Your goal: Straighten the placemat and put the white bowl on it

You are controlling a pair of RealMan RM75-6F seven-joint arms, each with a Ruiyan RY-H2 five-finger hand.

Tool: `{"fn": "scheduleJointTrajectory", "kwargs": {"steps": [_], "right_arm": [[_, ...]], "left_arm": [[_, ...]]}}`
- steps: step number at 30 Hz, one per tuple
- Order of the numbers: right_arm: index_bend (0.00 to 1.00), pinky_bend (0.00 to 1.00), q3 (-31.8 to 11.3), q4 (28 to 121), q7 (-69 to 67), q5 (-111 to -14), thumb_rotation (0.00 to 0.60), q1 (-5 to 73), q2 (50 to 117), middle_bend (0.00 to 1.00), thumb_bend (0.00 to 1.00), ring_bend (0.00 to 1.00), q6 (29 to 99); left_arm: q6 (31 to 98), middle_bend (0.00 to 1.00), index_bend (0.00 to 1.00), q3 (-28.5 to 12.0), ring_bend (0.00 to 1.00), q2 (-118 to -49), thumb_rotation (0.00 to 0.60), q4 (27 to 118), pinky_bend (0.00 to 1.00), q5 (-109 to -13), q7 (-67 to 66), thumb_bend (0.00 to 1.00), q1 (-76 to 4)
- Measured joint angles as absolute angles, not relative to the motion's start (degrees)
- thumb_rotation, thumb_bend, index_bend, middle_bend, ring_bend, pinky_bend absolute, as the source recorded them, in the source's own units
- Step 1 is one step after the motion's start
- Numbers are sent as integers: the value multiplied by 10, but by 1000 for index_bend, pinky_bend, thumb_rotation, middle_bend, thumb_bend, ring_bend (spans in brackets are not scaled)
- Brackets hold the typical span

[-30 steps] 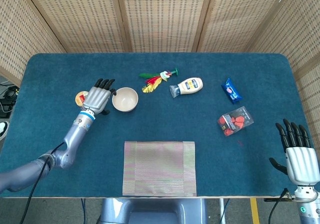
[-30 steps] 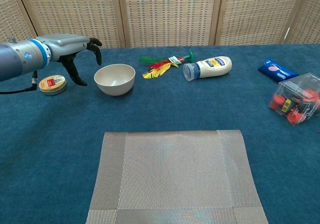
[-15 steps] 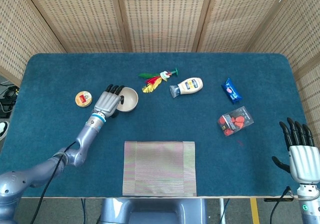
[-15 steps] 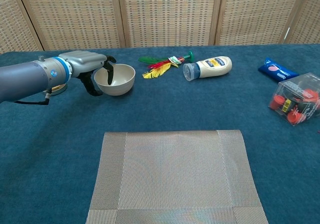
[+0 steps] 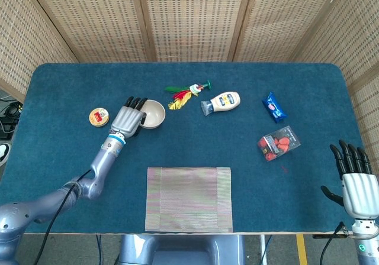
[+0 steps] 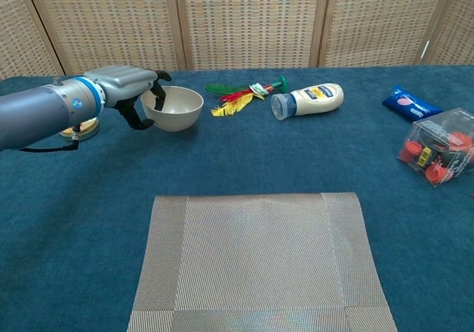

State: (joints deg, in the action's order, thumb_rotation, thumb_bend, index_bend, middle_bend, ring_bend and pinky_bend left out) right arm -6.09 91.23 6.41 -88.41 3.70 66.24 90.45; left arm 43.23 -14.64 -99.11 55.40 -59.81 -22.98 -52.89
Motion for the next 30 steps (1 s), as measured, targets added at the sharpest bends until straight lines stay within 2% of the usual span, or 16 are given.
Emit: {"fn": "scheduleJointTrajectory", "kwargs": {"steps": [10,15,26,29,30], "right_arm": [[0,0,-49,923,45,-905,600,34,654,0,0,0,910],[0,0,-45,924,41,-915,600,33,653,0,0,0,913],[0,0,-33,926,40,-945,600,31,655,0,0,0,924],[0,0,-31,927,40,-948,600,30,655,0,0,0,927],[0,0,-31,927,40,-949,600,30,655,0,0,0,928]], "left_arm": [[521,0,682,-129,0,-873,600,698,0,-606,-236,519,-455],[571,0,682,-89,0,-803,600,756,0,-627,-216,519,-385],[646,0,686,-15,0,-772,600,721,0,-688,-69,521,-260],[653,0,655,-6,0,-780,600,691,0,-697,-39,514,-244],[654,0,614,-5,0,-783,600,682,0,-699,-34,498,-240]]}}
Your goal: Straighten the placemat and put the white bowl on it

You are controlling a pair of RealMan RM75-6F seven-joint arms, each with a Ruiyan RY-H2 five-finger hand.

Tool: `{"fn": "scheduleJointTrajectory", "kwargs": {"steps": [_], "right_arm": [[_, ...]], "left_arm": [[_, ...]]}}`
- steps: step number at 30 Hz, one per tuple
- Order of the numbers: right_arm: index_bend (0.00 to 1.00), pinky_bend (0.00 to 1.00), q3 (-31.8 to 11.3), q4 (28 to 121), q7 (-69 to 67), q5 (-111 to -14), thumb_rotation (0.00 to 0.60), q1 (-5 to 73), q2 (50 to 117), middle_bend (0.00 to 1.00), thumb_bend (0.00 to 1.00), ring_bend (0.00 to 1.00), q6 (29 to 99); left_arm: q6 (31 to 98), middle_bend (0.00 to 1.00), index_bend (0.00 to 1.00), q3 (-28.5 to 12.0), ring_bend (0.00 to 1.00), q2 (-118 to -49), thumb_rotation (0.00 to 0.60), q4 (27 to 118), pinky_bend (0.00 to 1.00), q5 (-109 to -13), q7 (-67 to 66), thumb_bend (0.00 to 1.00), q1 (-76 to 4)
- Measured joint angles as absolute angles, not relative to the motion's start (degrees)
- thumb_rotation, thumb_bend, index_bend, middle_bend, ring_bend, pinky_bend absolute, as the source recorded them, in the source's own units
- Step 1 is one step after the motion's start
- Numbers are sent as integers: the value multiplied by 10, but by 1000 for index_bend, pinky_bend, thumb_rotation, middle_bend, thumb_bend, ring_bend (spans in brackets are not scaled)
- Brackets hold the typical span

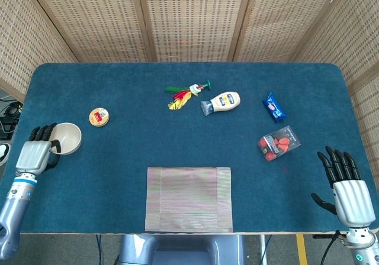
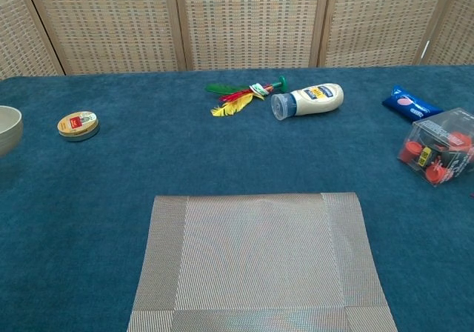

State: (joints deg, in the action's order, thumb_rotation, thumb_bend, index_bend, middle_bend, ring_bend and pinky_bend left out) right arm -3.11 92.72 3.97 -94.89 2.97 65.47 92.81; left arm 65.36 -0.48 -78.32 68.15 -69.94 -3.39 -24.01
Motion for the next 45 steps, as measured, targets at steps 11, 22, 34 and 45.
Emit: {"fn": "scheduleJointTrajectory", "kwargs": {"steps": [11,22,34,45], "right_arm": [[0,0,-32,929,32,-949,600,29,651,0,0,0,930],[0,0,-33,929,31,-947,600,28,650,0,0,0,932],[0,0,-37,925,45,-934,600,31,657,0,0,0,921],[0,0,-43,922,43,-920,600,33,657,0,0,0,916]], "left_arm": [[650,0,0,-6,0,-785,600,676,0,-715,7,0,-218],[768,0,290,11,0,-739,600,743,0,-885,99,32,-209],[760,0,463,91,0,-726,600,823,0,-1109,80,255,-266],[738,0,497,132,0,-824,600,755,0,-1191,51,304,-294]]}}
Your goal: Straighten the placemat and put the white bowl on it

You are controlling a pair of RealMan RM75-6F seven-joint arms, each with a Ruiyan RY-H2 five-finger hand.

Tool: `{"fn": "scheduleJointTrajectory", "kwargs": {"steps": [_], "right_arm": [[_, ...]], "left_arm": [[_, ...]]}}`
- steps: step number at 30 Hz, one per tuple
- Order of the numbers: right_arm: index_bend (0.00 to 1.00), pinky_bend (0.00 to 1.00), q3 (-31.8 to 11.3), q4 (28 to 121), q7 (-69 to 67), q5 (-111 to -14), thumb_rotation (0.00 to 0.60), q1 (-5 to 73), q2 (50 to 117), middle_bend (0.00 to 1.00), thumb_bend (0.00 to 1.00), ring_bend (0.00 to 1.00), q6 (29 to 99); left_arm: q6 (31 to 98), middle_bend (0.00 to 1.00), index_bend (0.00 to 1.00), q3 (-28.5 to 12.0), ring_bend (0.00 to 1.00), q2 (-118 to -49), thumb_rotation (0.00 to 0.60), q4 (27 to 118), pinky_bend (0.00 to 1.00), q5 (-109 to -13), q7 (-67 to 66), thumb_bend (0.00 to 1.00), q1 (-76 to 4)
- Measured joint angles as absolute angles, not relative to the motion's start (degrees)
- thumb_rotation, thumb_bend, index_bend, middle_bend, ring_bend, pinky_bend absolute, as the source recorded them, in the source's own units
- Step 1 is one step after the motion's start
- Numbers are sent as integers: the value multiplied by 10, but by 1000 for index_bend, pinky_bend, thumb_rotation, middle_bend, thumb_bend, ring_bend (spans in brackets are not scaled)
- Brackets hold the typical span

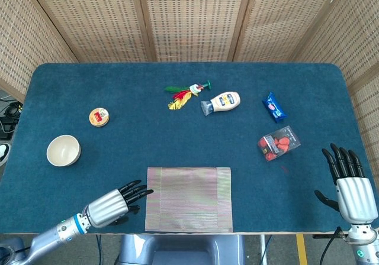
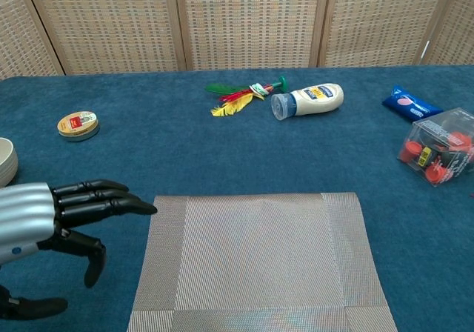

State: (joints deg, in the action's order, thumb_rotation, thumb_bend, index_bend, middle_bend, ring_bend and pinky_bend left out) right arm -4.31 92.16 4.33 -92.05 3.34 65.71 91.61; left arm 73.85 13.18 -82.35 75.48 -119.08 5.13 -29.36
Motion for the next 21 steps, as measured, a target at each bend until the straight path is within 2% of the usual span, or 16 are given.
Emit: {"fn": "scheduleJointTrajectory", "kwargs": {"steps": [11,21], "right_arm": [[0,0,-45,922,45,-914,600,34,657,0,0,0,912],[0,0,-47,920,47,-908,600,36,658,0,0,0,908]], "left_arm": [[760,0,480,152,0,-900,600,651,0,-1213,55,304,-290],[754,0,451,159,0,-951,600,612,0,-1214,47,304,-297]]}}
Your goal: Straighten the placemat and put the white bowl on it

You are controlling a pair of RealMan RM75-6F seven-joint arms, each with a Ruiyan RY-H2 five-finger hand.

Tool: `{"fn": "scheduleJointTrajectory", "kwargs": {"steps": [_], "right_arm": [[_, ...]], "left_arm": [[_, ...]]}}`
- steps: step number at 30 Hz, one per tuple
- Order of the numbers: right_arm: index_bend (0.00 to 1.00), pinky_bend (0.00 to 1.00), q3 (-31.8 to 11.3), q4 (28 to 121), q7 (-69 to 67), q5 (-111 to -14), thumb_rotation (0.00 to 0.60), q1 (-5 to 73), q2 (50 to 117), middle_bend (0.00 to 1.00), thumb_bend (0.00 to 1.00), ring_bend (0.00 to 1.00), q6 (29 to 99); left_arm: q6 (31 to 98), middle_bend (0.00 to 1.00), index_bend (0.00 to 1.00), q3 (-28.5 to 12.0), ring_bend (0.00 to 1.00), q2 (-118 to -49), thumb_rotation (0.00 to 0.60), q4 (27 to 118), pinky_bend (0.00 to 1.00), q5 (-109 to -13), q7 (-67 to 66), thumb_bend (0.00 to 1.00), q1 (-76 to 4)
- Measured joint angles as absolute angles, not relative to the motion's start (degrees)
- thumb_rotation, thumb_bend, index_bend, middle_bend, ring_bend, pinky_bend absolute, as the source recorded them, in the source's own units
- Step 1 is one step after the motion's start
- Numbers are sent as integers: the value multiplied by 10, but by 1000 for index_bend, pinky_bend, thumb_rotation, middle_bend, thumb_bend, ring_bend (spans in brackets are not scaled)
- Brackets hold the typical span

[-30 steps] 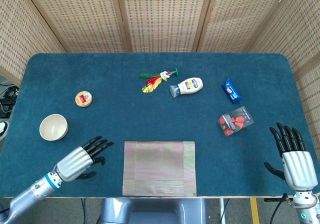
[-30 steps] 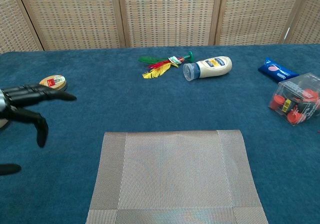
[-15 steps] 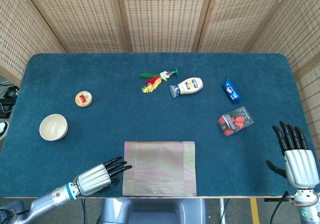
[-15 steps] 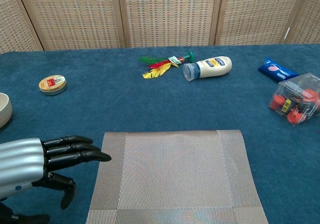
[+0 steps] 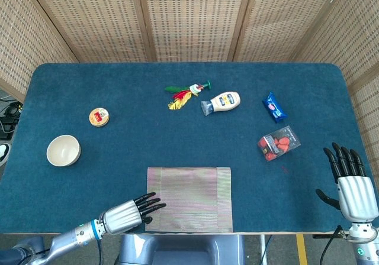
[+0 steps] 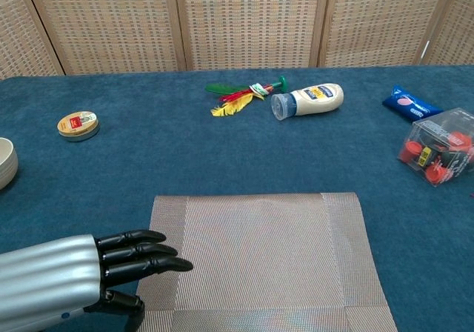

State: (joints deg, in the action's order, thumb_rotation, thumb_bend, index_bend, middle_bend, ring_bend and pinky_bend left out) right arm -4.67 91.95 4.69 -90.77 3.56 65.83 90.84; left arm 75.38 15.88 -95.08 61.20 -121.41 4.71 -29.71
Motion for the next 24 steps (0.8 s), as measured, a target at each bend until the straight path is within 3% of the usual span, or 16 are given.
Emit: {"fn": "scheduleJointTrajectory", "kwargs": {"steps": [21,24], "right_arm": [[0,0,-48,918,45,-905,600,37,658,0,0,0,906],[0,0,-48,918,44,-904,600,37,658,0,0,0,906]], "left_arm": [[729,0,436,159,0,-975,600,625,0,-1190,25,305,-321],[727,0,436,161,0,-977,600,628,0,-1187,23,343,-323]]}}
